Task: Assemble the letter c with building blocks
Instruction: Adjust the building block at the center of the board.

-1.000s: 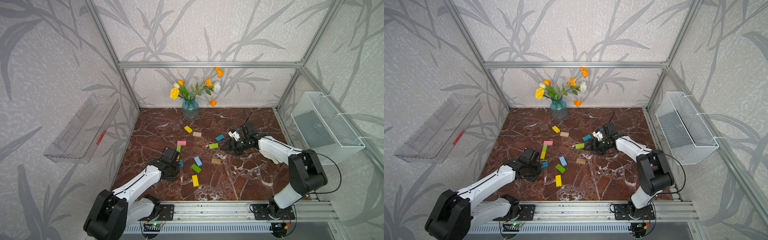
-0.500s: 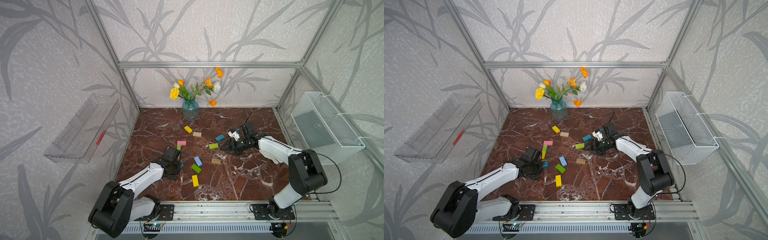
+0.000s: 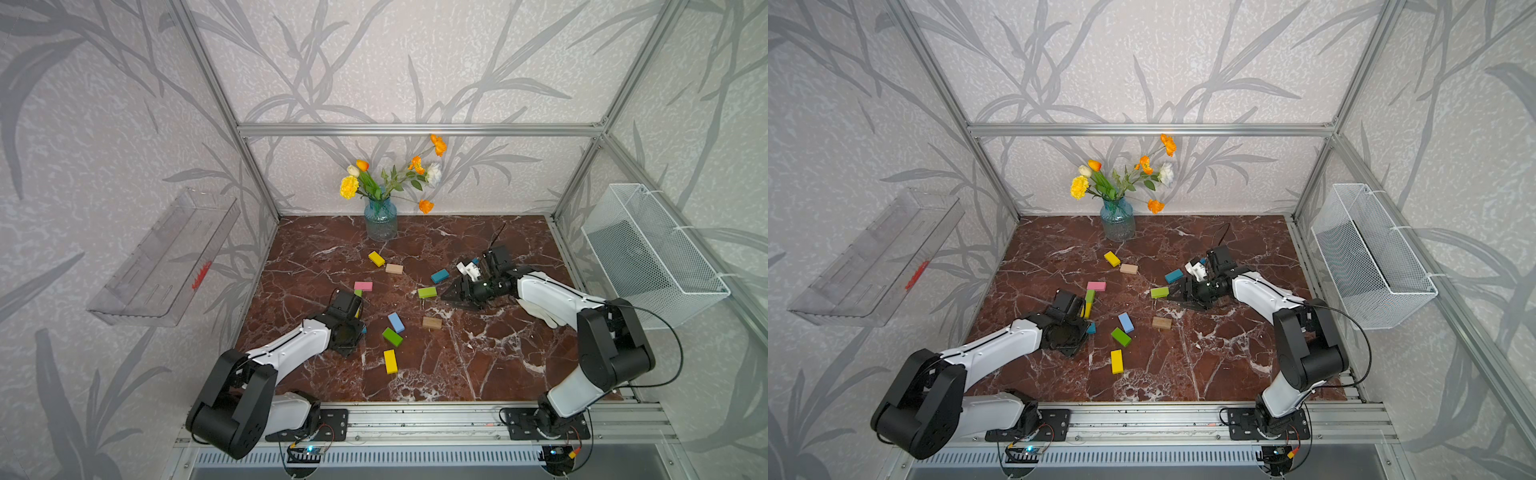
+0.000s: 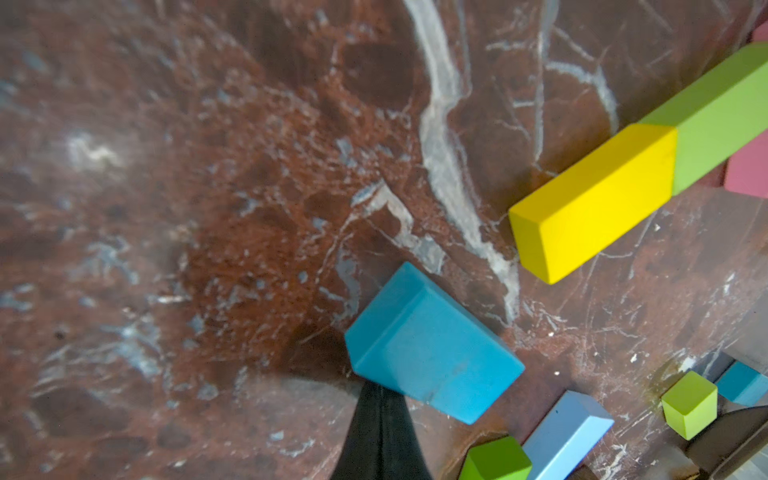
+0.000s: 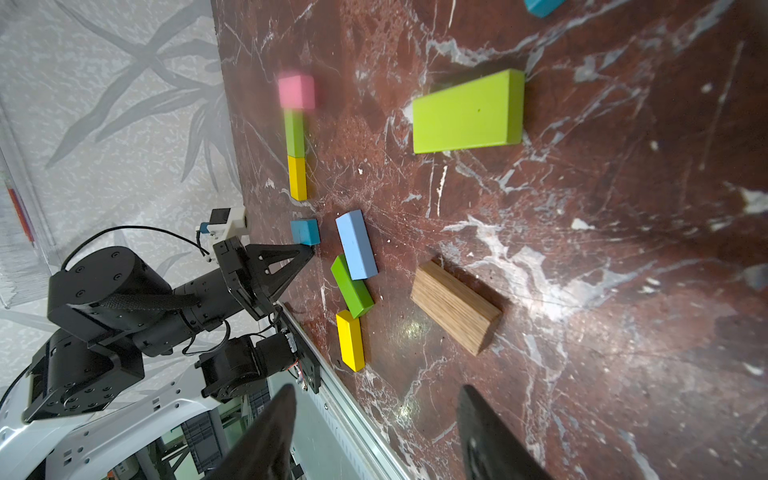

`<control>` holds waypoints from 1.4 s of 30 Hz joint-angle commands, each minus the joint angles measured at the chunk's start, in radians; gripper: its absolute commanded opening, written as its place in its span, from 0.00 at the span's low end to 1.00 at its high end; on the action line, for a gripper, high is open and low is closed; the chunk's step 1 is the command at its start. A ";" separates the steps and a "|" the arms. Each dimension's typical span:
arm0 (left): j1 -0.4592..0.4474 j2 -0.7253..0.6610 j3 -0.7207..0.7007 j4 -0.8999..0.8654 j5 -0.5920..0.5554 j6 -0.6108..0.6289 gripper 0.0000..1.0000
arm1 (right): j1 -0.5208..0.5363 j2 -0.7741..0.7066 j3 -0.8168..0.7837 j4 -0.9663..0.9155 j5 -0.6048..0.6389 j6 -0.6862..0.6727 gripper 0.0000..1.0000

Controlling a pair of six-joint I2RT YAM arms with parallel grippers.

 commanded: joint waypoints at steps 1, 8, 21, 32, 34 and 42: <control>0.017 -0.012 0.008 -0.064 -0.034 0.025 0.00 | -0.004 -0.030 0.017 -0.022 -0.015 -0.008 0.61; 0.031 -0.020 0.031 -0.114 -0.041 0.068 0.00 | -0.004 -0.030 0.016 -0.022 -0.014 -0.005 0.61; 0.045 0.013 0.052 -0.093 -0.021 0.120 0.00 | -0.004 -0.033 0.007 -0.009 -0.011 0.006 0.61; 0.057 0.035 0.078 -0.098 -0.022 0.144 0.00 | -0.004 -0.031 0.003 -0.010 -0.014 0.000 0.61; 0.058 0.036 0.076 -0.095 -0.022 0.146 0.00 | -0.004 -0.031 0.003 -0.010 -0.014 0.000 0.61; 0.060 0.059 0.075 -0.055 -0.012 0.144 0.00 | -0.004 -0.035 -0.001 -0.009 -0.011 0.000 0.61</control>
